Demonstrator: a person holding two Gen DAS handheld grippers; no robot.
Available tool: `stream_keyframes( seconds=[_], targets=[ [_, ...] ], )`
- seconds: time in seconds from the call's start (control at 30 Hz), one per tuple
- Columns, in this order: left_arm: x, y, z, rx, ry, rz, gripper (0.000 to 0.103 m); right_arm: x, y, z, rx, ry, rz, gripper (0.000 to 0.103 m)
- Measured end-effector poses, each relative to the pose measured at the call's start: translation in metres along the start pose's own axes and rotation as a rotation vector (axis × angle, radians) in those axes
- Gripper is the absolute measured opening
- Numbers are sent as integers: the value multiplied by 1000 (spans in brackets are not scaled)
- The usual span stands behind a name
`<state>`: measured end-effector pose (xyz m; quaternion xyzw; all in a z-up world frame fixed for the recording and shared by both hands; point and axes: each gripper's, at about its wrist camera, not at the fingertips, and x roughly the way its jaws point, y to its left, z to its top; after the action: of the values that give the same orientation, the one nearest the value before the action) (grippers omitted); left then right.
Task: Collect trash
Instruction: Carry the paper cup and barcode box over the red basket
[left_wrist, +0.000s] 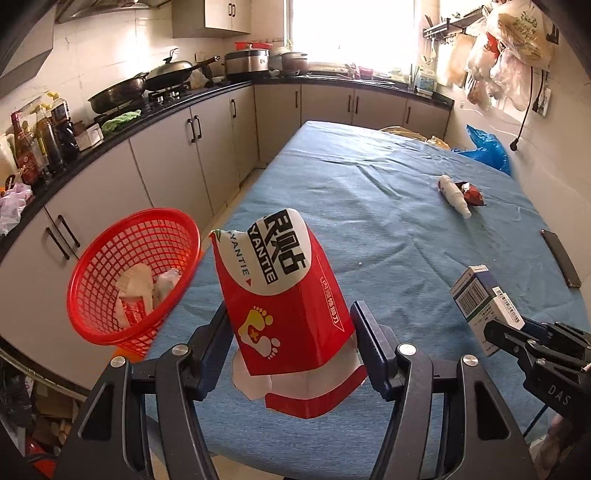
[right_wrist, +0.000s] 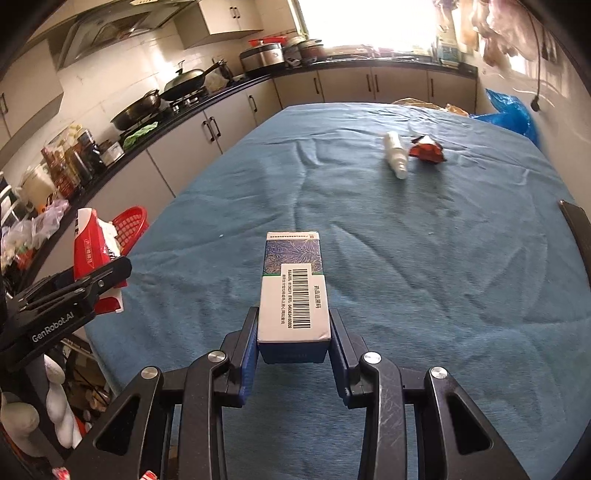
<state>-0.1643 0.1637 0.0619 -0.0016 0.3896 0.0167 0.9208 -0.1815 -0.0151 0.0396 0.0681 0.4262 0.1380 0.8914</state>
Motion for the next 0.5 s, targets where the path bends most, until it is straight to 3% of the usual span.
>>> stream_keyframes(
  seconds=[0.5],
  targets=[
    [2, 21, -5, -26, -5, 19, 62, 13, 26, 2, -53, 27, 21, 37]
  ],
)
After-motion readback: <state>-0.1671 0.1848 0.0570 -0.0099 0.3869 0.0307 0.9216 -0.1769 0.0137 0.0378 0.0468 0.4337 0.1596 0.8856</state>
